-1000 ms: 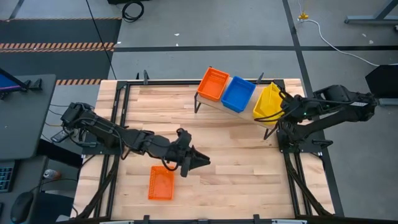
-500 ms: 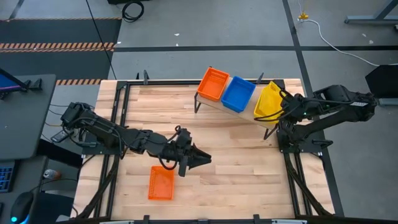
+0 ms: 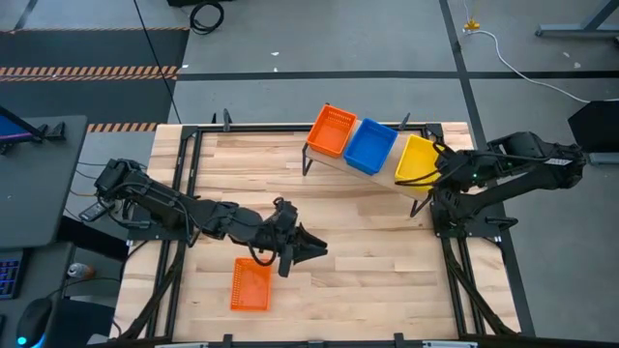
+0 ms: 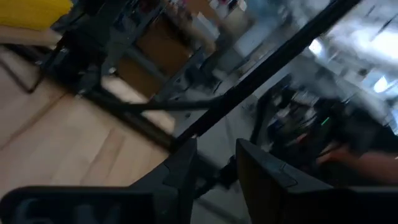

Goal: Stack baskets on shelf by color
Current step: Stack the orange basket on the orange basket on the shelf

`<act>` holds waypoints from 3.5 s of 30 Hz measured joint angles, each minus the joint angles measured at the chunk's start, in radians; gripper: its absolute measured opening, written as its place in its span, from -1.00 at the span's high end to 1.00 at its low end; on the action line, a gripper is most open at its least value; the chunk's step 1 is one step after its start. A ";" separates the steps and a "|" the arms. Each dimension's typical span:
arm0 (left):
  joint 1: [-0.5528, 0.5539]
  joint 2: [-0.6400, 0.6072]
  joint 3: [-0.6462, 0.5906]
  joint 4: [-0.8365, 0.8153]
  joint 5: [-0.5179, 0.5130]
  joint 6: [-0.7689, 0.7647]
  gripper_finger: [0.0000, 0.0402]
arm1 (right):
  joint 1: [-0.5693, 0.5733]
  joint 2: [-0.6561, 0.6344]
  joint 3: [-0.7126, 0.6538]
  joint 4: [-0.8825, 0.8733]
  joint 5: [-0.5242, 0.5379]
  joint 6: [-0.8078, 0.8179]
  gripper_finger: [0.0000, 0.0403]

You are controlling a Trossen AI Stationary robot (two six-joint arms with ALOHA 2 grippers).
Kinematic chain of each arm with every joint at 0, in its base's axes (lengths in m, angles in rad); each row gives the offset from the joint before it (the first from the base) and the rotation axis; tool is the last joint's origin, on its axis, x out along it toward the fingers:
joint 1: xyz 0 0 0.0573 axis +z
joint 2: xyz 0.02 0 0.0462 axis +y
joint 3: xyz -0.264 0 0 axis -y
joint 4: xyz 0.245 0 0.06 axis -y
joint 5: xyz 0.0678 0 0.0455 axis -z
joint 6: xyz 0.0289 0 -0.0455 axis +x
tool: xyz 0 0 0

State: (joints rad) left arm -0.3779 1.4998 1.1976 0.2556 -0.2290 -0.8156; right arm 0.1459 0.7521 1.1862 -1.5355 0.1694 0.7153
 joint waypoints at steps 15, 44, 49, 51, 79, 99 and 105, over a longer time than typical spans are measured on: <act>-0.032 -0.004 0.000 -0.642 0.411 0.044 0.42 | 0.018 0.077 0.000 0.463 -0.129 0.116 0.36; -0.329 0.052 0.000 -0.886 0.398 -0.151 -0.41 | 0.333 0.467 0.000 0.866 -0.192 0.101 0.04; -0.346 0.093 0.000 -0.875 0.384 -0.180 -0.40 | 0.360 0.522 0.000 0.868 -0.162 0.153 -0.17; -0.346 0.104 0.000 -0.868 0.378 -0.201 -0.40 | 0.366 0.543 0.000 0.868 -0.162 0.158 -0.24; -0.419 0.154 0.000 -0.926 0.144 -0.064 -0.40 | 0.588 0.572 0.000 0.820 0.074 0.304 -0.27; -0.412 0.359 0.000 -0.925 0.143 -0.041 -0.40 | 0.588 0.572 0.000 0.823 0.205 0.337 -0.27; -0.383 0.368 0.000 -0.922 0.131 -0.027 -0.26 | 0.584 0.572 0.000 0.823 0.223 0.375 -0.27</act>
State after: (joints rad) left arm -0.7607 1.8679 1.1980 -0.6660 -0.0978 -0.8429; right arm 0.7303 1.3243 1.1866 -0.7120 0.3920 1.0907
